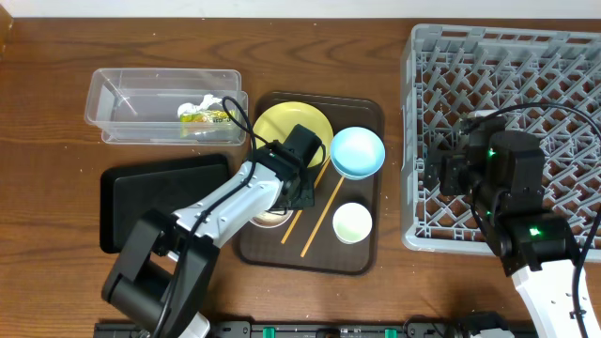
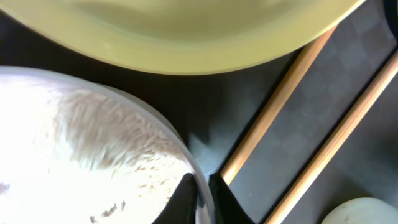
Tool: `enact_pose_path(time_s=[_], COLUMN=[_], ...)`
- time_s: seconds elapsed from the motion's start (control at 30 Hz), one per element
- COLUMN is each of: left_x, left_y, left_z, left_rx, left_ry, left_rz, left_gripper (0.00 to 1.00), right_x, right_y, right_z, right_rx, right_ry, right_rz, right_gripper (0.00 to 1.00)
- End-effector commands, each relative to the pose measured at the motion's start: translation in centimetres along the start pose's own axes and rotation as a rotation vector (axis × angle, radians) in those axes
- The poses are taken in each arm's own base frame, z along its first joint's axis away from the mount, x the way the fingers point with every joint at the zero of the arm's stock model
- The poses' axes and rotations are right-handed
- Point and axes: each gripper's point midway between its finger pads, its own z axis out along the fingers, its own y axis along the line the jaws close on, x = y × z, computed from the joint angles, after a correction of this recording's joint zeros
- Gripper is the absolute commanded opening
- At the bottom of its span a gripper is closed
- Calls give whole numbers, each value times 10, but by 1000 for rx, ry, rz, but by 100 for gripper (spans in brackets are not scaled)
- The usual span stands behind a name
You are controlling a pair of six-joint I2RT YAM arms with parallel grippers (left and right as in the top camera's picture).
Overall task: Sort waste into correct bins and load items into the dishwasher rack
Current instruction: 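Grasp the white rice bowl with the left gripper, then tip the white bowl over the black tray to dump the rice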
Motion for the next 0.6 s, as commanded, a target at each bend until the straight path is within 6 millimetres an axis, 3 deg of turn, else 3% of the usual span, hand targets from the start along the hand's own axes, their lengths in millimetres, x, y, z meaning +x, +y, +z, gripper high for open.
enact_pose_path(time_s=[0.0,0.23,0.57], left_x=[4,8,-10], left_y=[1,2,0], left_z=[2,-22,-95], left_rx=[-2,-13,130], left_ry=[18,32,-114], left_rz=[2,1,95], left_gripper=[6,6,6], right_x=[-10,-10,-10], right_y=[4,4,4], right_z=[-7,-7,-7], right_rx=[-13,-13,-13], right_ry=[-27,-27,-27], right_rz=[-18,-18,-18], right_gripper=[99,99,99])
